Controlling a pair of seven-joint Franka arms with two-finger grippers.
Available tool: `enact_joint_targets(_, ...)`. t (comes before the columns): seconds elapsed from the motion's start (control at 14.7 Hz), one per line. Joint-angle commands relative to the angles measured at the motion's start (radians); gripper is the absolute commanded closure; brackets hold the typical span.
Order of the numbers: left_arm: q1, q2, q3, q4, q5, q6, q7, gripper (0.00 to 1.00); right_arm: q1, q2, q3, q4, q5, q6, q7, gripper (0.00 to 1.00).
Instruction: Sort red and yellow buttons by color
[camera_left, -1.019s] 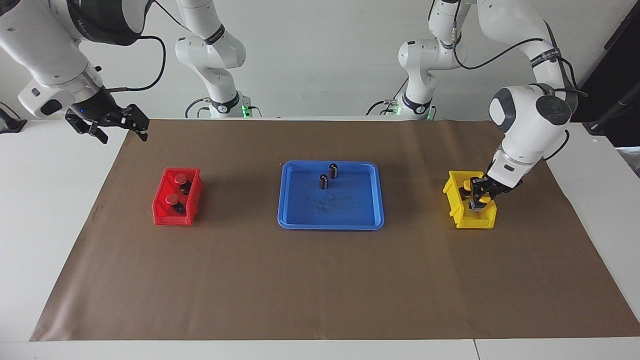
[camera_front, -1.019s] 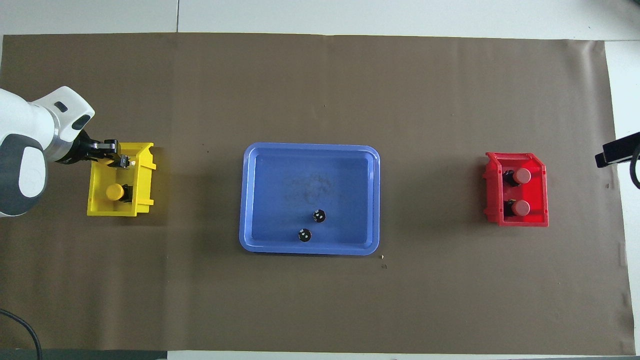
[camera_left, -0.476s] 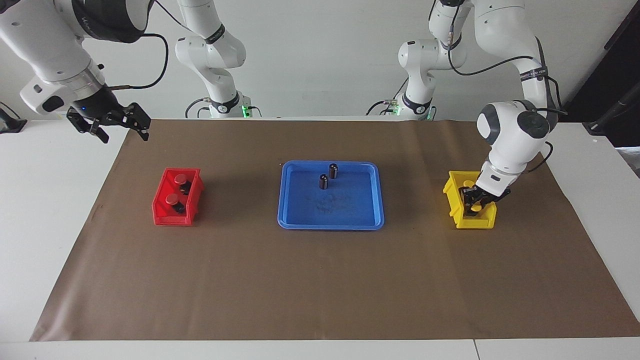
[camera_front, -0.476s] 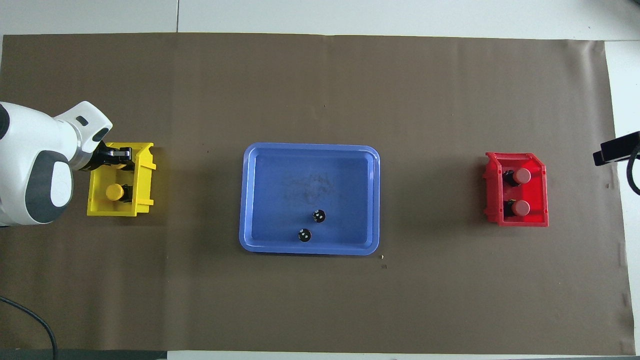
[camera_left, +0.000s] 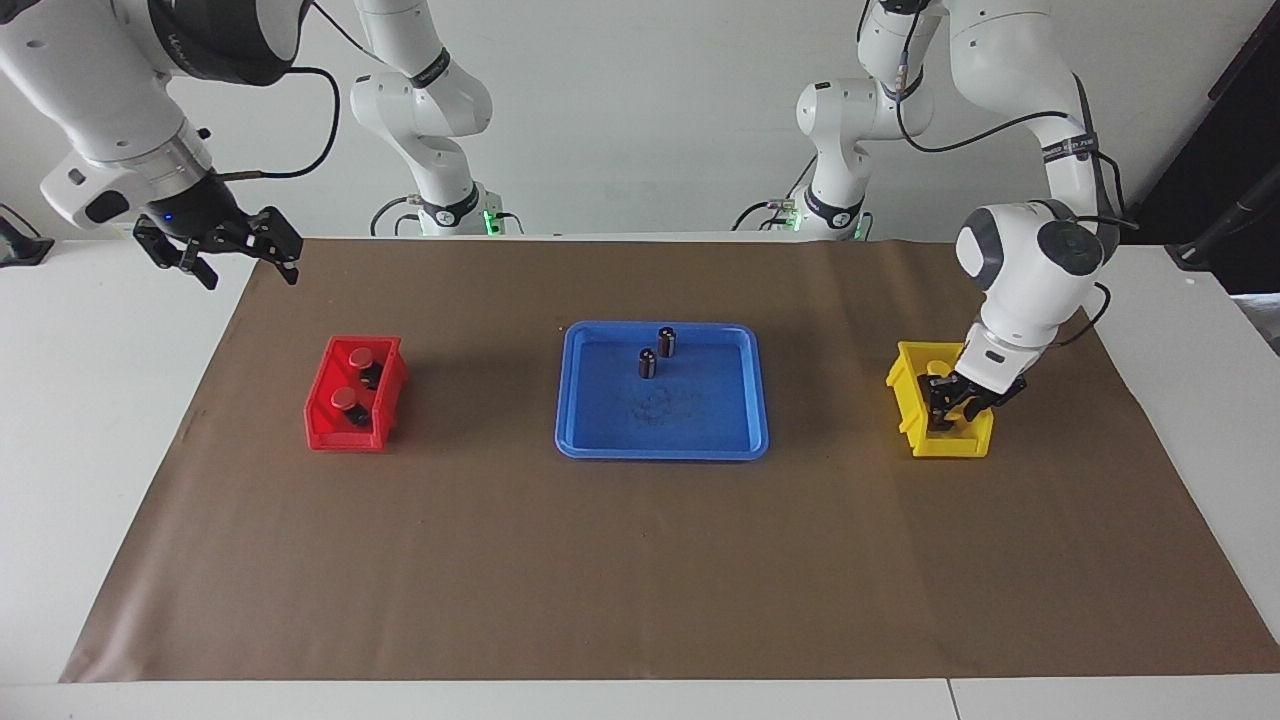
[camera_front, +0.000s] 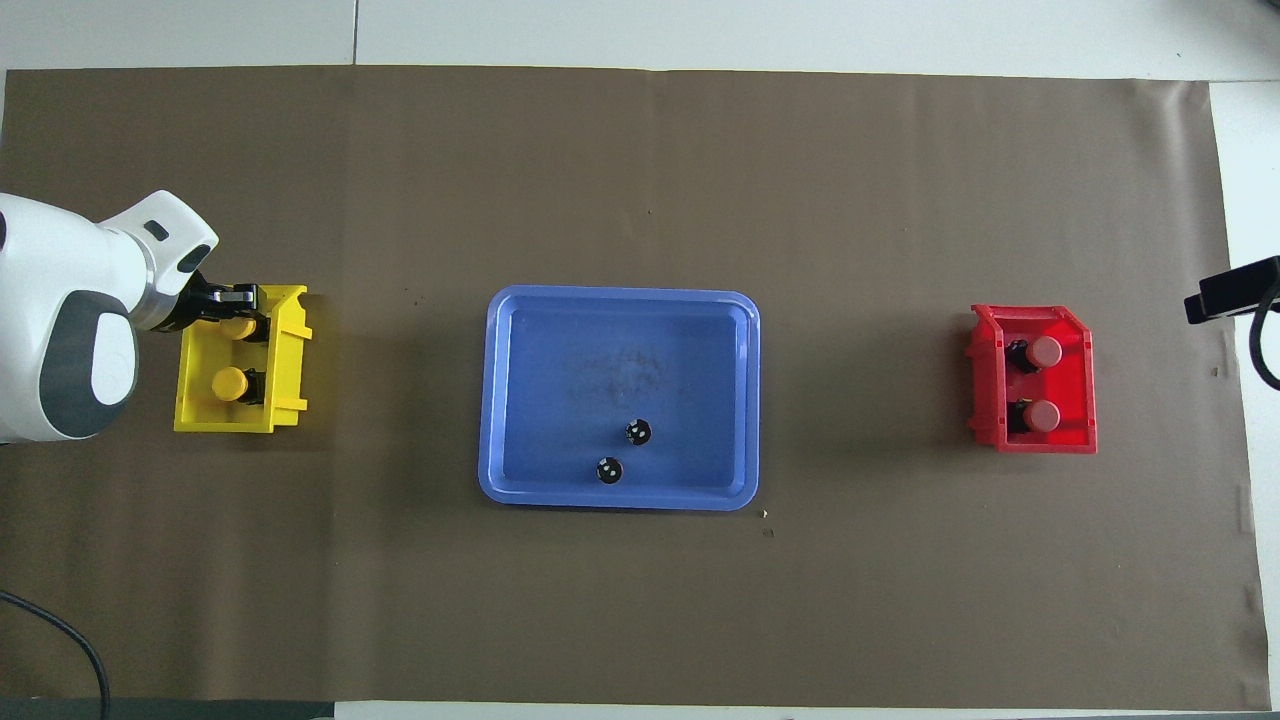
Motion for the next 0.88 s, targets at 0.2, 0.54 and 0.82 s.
enact_joint_targets(0.2, 0.010, -0.014, -0.011, 0.272, -0.011, -0.323, 0.042, 0.00, 0.004, -0.008, 0.000, -0.012, 0.000, 0.025, 0.016, 0.00)
enact_joint_targets(0.54, 0.010, -0.090, -0.019, 0.461, -0.016, -0.616, 0.048, 0.00, 0.003, -0.007, 0.000, -0.012, 0.000, 0.027, 0.016, 0.00)
enact_joint_targets(0.82, 0.009, -0.105, -0.025, 0.547, -0.033, -0.763, 0.050, 0.00, 0.003, -0.007, 0.000, -0.012, 0.000, 0.027, 0.016, 0.00)
